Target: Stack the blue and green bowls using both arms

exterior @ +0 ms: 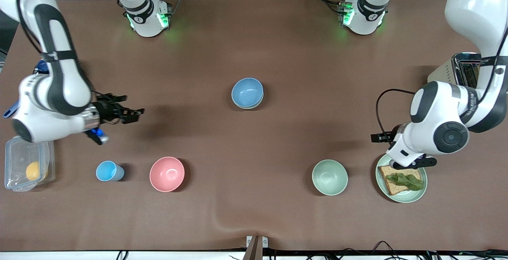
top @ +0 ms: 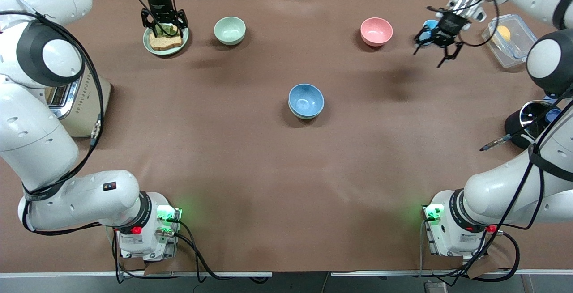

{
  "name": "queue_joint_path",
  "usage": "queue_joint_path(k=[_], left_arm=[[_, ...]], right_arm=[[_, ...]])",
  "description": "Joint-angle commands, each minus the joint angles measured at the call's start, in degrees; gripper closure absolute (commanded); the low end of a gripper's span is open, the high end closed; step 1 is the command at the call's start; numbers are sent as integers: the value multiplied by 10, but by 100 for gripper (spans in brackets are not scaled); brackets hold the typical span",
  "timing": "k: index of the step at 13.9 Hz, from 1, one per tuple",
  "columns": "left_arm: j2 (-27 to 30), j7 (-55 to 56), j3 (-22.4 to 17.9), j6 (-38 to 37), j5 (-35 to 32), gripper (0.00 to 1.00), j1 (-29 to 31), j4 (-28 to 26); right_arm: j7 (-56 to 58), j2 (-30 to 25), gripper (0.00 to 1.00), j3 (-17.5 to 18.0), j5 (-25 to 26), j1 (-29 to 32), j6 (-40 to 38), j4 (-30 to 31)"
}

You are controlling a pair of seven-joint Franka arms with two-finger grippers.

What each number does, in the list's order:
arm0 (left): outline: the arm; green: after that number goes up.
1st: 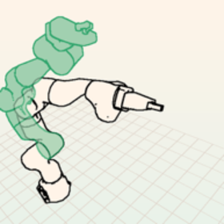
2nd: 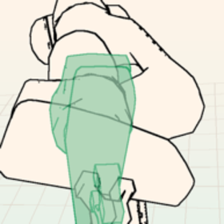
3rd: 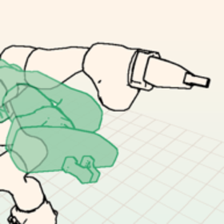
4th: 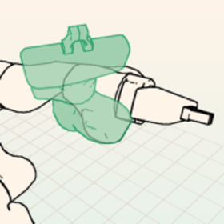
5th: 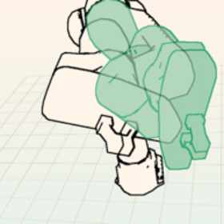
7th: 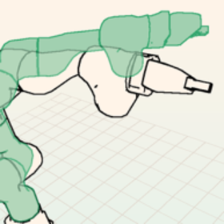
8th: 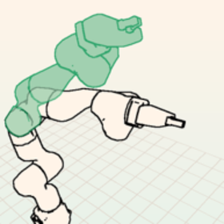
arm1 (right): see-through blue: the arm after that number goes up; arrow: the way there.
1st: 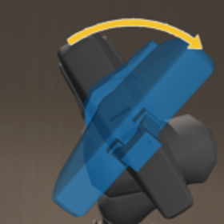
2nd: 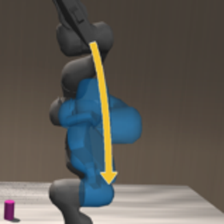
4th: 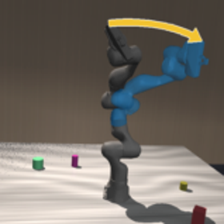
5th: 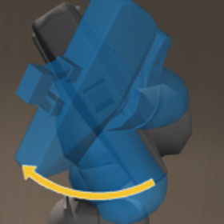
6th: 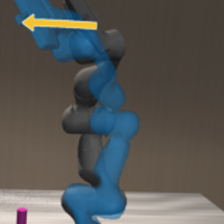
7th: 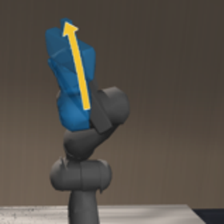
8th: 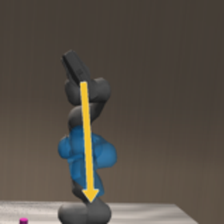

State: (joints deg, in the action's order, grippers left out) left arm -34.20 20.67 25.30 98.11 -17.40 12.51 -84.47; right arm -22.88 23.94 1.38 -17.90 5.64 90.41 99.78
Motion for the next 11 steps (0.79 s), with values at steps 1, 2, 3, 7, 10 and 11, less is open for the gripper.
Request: queue_joint_path(k=[1,2,3,7,10,11], left_arm=[[9,-52,-80,-26,58,0,-58,-7],[14,-62,-116,-32,104,0,-77,-10],[14,-74,-134,-45,139,0,-84,-17],[62,-90,-153,-47,154,0,-113,-108],[138,-90,-155,-7,155,0,-114,-156],[165,-89,-155,3,155,0,-115,-168]], right_arm=[[62,-34,0,15,97,15,-8,-19],[98,-52,0,20,148,11,-8,-29],[150,-72,0,29,180,10,-9,-35],[254,-136,0,26,186,4,-11,-47],[259,-190,0,17,179,8,-17,-47],[259,-209,0,17,179,7,-16,-53]])
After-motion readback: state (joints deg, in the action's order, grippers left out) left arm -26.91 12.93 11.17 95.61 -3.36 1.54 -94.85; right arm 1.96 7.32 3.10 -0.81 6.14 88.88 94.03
